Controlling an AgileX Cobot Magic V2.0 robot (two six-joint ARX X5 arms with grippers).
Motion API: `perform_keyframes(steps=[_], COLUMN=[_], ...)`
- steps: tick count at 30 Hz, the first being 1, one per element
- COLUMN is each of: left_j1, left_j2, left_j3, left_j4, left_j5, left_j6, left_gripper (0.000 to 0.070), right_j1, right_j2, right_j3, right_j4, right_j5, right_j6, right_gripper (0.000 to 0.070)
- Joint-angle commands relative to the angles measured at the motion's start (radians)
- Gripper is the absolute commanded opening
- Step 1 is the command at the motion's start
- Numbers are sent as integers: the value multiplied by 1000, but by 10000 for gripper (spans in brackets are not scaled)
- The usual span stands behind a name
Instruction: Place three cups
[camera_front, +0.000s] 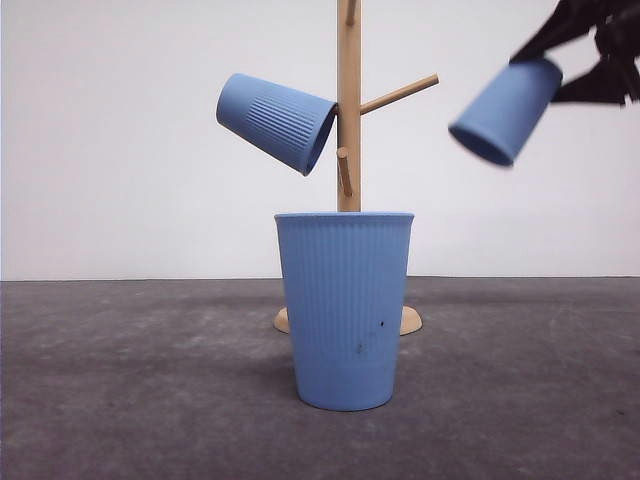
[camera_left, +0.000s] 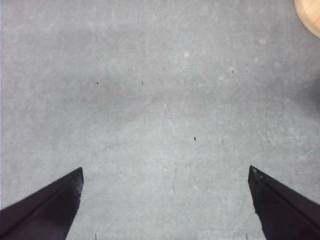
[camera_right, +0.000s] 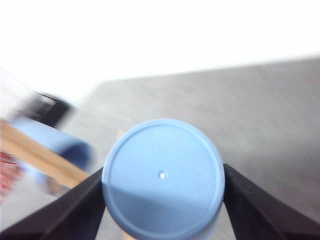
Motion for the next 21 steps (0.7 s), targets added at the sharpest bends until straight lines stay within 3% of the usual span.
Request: perform_keyframes(steps=[1, 6, 11, 16, 21], left_j1=[-3, -3, -3, -3, -3], left_j2=[10, 11, 15, 21, 30], left_j3=[11, 11, 11, 11, 11], left_j4=[7, 37, 45, 47, 49], left_j5=[0, 0, 0, 0, 0], left_j6=[25, 31, 31, 34, 34], left_gripper=[631, 630, 630, 630, 631], right_j1=[-13, -29, -4, 57, 126], right_j2=[0, 0, -1, 0, 3], right_j3=[47, 100, 102, 102, 102], right_j4=[16, 44, 27, -21, -135], right_j5=[-41, -188, -251, -223, -82], right_j6=[62, 136, 134, 84, -38], right_gripper=[318, 319, 318, 319, 319])
